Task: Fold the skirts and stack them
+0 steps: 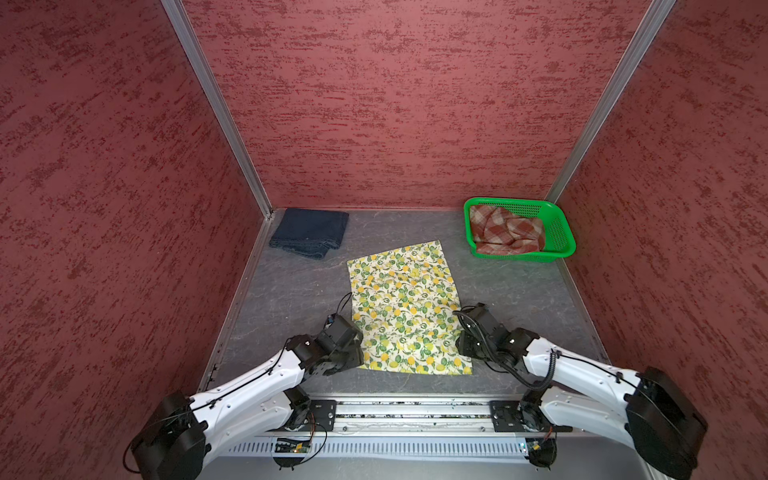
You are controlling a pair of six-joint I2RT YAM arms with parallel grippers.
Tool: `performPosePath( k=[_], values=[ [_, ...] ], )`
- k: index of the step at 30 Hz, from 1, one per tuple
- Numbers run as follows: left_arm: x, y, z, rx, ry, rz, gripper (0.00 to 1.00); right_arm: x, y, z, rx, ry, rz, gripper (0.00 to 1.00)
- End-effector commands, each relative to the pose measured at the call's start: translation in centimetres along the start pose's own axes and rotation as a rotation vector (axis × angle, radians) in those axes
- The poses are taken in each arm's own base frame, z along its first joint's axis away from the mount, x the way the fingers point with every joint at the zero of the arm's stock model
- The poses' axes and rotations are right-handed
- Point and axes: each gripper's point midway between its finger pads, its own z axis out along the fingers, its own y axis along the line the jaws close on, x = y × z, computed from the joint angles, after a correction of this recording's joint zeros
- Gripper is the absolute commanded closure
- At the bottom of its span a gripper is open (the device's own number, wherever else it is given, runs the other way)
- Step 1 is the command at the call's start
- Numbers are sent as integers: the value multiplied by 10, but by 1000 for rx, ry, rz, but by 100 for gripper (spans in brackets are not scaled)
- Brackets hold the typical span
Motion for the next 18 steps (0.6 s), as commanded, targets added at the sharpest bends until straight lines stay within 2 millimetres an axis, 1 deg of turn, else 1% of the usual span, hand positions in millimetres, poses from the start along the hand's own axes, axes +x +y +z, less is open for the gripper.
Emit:
performPosePath(
  k=[1,3,4,5,7,8,11,15,18],
  values=[
    [-33,-4,-24,-34,-94,-4,17,-44,16,-26,46,-122,-27,29],
    [-56,-12,-29,-6,-122,-13,14,-74,40,-34,16,-166,-53,26],
    [-71,-18,-31,17,-136,-18,14,-91,52,-36,-11,-185,-66,25],
    [-86,-23,-33,34,-151,-26,14,-107,63,-36,-34,-199,-75,25],
    [-119,-28,-32,32,-181,-37,14,-147,79,-33,-50,-237,-94,25],
    [-134,-33,-32,39,-191,-44,14,-163,84,-29,-46,-252,-107,25],
    [-179,-46,-25,26,-216,-24,14,-212,98,-6,-19,-287,-161,26],
    [-234,-50,-6,-15,-243,-18,14,-271,121,10,-30,-381,-255,26],
    [-264,-48,11,-53,-251,-15,15,-305,125,22,-57,-410,-271,27]
  ],
)
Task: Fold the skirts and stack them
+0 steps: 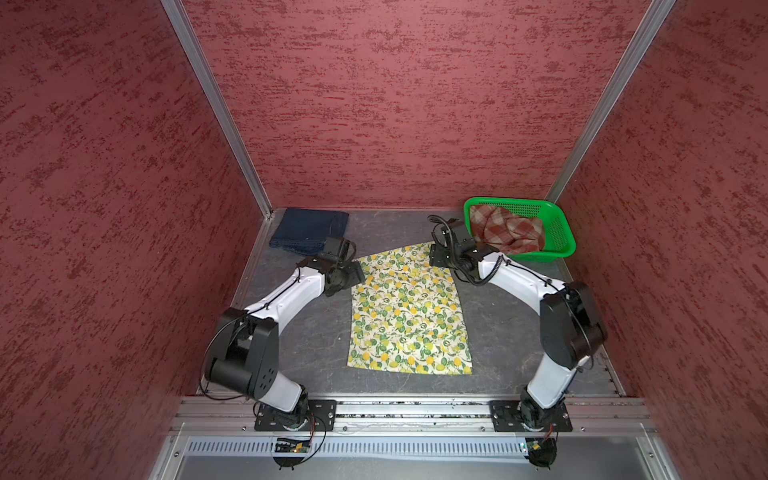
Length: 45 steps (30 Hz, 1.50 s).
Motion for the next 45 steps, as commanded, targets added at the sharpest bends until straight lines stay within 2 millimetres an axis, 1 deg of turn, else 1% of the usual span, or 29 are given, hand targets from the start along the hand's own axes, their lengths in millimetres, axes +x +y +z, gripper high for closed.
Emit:
performPosePath(
  k=[1,3,6,8,10,14,19,21,25,29,30,32,36,38,41,45],
  values=[
    [-32,-4,20,-15,-34,52,15,-48,4,12,-60,-99,-70,27],
    [-43,-3,35,-18,-19,36,18,-59,-1,26,-66,-98,-69,28],
    [-55,-7,52,-19,-18,27,23,-71,-6,44,-82,-99,-82,29],
    [-60,-10,62,-16,-10,21,26,-76,-10,57,-74,-92,-89,31],
    [-64,-13,73,-14,2,23,31,-80,-14,67,-78,-82,-95,33],
    [-71,-15,90,-19,25,17,34,-86,-20,83,-92,-76,-84,36],
    [-70,-18,104,-27,77,13,39,-84,-25,106,-93,-23,-73,37],
    [-69,-18,107,-29,94,5,42,-83,-28,113,-82,-11,-64,37],
    [-68,-16,112,-44,117,7,50,-78,-28,125,-80,18,-64,38],
    [-63,-12,115,-56,139,1,49,-76,-32,129,-61,32,-64,38],
    [-63,-12,114,-59,140,2,47,-75,-33,129,-59,33,-64,38],
    [-66,-11,108,-63,127,2,40,-74,-32,129,-60,34,-63,39],
    [-71,-9,95,-52,102,-3,32,-75,-33,127,-55,33,-63,38],
    [-72,-5,92,-52,97,-8,30,-75,-35,126,-49,35,-65,38],
    [-69,3,95,-60,113,-19,30,-71,-36,126,-46,48,-64,38],
    [-67,5,99,-54,115,-25,29,-63,-37,126,-53,59,-63,38]
  ],
)
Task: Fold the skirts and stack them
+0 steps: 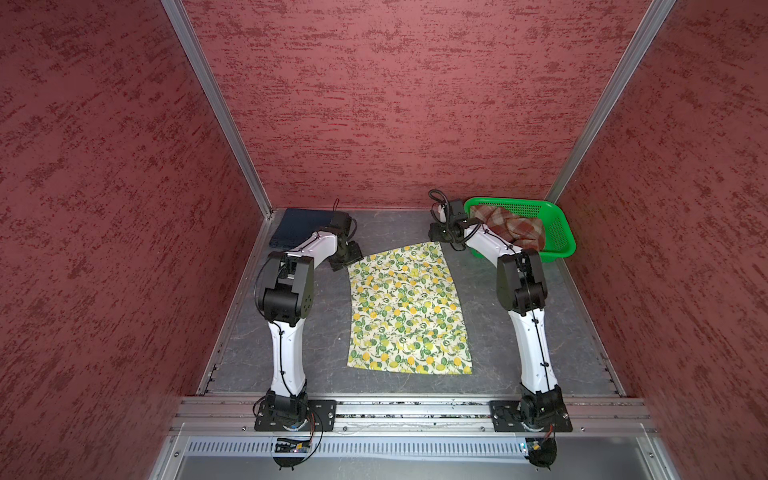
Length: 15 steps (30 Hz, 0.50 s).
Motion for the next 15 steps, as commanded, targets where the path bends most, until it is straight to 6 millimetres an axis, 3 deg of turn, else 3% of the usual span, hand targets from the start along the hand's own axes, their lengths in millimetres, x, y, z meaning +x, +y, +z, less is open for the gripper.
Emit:
performPosePath(
  k=[1,5,8,12,15],
  values=[
    [-3,-2,-5,22,-8,6,29,3,-2,-5,1,10,-8,38],
    [-3,-7,6,31,13,6,34,7,-6,-4,8,21,-9,38],
    [-3,-12,12,43,28,1,51,7,-7,-5,4,26,-3,38],
    [0,-12,16,43,42,4,87,9,-12,-2,-5,35,11,38],
    [-1,-11,13,38,34,7,98,12,-16,1,-2,44,20,38]
  ],
)
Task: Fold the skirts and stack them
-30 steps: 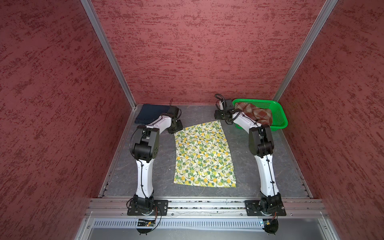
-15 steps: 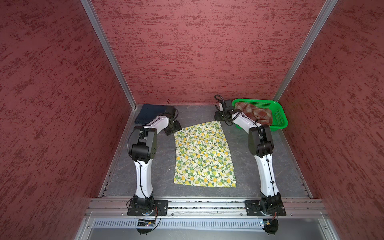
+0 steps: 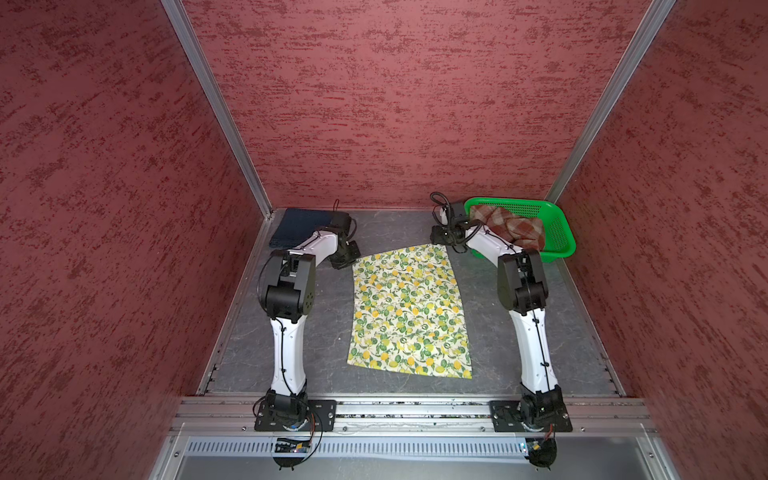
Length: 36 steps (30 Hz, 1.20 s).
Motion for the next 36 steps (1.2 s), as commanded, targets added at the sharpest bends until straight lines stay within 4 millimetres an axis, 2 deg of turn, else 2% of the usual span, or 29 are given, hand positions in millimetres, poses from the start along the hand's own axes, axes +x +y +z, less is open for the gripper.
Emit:
performPosePath(
  k=[1,13,17,19,22,24,27,31,36],
  values=[
    [0,-2,1,0,6,12,100,4,-6,0,-8,21,10,39],
    [-7,-4,-2,7,-9,8,100,19,-18,4,44,75,15,46],
    [-8,-5,-3,9,-12,5,100,24,-13,10,8,86,33,52],
    [-8,-6,-2,13,-11,4,100,21,-8,11,-20,85,43,59],
    [-9,-7,-3,19,-14,0,100,17,-5,14,-37,74,55,71],
    [-10,-8,-3,19,-18,0,100,14,-3,16,-41,77,57,86],
    [-11,-9,-4,21,-19,2,100,8,-3,15,-43,56,60,100],
    [-15,-10,-7,27,-27,0,100,-6,-3,7,-28,2,51,100],
    [-30,-11,-21,40,-65,-10,100,-40,1,-16,-20,-110,47,100]
  ],
)
